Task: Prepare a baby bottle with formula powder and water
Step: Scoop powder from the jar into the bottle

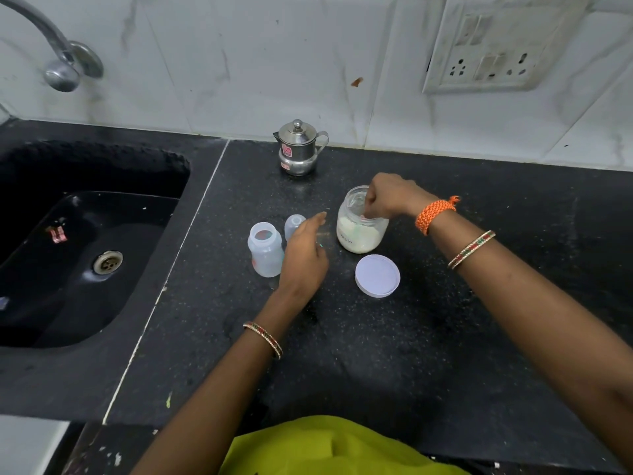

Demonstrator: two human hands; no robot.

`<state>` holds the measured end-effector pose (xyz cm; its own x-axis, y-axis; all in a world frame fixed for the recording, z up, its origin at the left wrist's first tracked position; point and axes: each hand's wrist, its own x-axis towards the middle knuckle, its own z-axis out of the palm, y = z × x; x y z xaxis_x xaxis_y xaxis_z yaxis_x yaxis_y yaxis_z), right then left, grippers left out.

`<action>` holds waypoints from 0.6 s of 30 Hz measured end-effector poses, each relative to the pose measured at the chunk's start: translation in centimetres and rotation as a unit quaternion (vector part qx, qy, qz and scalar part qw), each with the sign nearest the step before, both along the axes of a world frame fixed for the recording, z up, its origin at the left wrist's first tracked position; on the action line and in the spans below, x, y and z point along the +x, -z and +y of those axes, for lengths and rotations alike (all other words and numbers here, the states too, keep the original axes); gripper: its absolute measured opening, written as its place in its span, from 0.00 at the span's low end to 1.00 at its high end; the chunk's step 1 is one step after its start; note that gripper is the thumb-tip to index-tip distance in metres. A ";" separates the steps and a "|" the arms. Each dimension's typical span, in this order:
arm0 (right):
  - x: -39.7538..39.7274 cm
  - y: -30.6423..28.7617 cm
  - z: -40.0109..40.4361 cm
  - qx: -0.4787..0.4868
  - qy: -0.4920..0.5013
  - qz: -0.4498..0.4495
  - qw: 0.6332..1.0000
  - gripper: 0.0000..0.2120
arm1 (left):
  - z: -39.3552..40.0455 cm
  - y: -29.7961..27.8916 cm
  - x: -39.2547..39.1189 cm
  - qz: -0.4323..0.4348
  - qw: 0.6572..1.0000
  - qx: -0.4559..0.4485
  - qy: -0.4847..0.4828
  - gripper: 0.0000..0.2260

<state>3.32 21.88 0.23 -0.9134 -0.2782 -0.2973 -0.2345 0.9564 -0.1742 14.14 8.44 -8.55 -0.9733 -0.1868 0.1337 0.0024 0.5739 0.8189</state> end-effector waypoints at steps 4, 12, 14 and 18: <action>-0.2 -0.7 0.5 -0.043 0.016 -0.041 0.998 0.11 | -0.2 -0.4 0.2 0.026 1.000 0.003 -0.012 0.25; -0.3 -0.7 1.1 -0.090 0.064 0.069 0.991 0.06 | -0.3 -0.5 0.1 0.023 1.000 0.009 -0.007 0.25; 0.1 0.1 0.6 -0.084 0.057 0.104 0.989 0.05 | -0.1 -0.6 0.0 0.012 1.000 -0.005 0.021 0.26; 0.5 1.2 -0.5 -0.062 0.047 0.103 0.992 0.05 | 0.3 -1.0 -0.6 -0.004 0.994 -0.073 0.081 0.26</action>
